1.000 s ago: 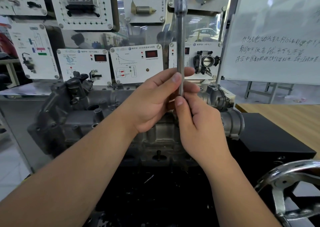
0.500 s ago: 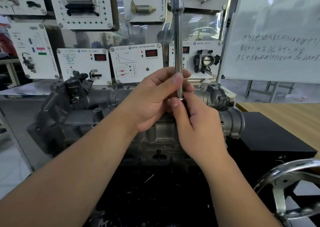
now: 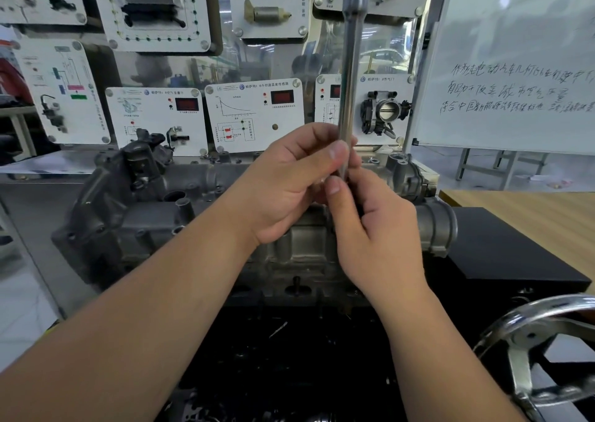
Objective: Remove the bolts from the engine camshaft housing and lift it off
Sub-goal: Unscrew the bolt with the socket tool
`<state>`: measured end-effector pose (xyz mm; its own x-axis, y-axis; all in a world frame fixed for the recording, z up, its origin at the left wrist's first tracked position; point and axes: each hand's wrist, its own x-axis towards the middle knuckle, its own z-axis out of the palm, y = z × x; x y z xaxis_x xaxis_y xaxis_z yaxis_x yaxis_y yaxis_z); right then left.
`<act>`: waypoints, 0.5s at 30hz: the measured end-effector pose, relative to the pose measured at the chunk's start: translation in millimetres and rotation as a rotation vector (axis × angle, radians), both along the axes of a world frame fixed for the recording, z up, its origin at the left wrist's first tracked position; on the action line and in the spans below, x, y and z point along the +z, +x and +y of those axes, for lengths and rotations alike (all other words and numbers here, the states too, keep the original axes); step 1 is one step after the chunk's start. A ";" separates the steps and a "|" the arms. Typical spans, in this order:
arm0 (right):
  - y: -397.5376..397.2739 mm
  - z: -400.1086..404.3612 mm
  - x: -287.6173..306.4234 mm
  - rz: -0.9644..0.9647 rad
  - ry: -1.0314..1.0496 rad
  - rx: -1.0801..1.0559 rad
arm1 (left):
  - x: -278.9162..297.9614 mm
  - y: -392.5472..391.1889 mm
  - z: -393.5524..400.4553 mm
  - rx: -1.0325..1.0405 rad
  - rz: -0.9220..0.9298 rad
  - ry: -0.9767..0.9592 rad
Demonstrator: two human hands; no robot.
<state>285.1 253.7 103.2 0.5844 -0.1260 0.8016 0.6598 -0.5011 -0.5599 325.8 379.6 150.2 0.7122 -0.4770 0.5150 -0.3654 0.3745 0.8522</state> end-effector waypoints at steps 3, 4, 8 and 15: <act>-1.6 0.5 1.5 0.032 -0.042 -0.007 | 1.0 0.6 0.9 -0.025 0.007 0.027; -0.9 0.8 1.3 0.053 -0.054 -0.007 | 1.0 0.7 1.4 -0.034 0.007 0.038; -0.5 2.7 0.5 0.059 -0.044 -0.014 | 1.0 0.3 1.7 -0.047 0.020 0.019; 2.3 -0.2 -2.0 -0.020 0.050 0.013 | -0.5 1.1 1.1 0.014 0.022 -0.065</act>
